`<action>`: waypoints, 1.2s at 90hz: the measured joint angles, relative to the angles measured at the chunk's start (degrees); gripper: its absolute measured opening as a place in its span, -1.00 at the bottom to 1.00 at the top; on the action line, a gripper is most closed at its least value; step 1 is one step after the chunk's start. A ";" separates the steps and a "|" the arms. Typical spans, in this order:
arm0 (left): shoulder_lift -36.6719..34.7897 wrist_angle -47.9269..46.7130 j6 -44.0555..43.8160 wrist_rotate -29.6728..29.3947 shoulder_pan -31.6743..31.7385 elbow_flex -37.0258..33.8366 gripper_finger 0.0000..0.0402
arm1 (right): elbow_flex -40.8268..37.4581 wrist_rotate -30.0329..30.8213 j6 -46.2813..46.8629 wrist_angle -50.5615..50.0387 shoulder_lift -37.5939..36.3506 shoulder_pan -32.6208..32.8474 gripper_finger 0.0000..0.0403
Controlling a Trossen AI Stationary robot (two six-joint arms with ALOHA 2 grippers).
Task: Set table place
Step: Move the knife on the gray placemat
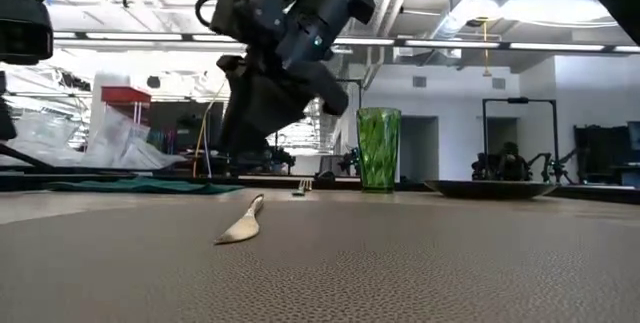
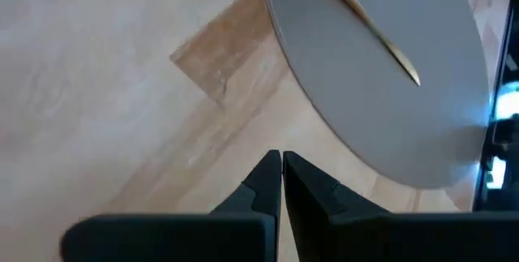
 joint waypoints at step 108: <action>0.00 -1.31 0.17 0.22 1.20 0.07 -1.00 | -0.11 -1.07 13.72 -13.07 2.50 0.98 -1.00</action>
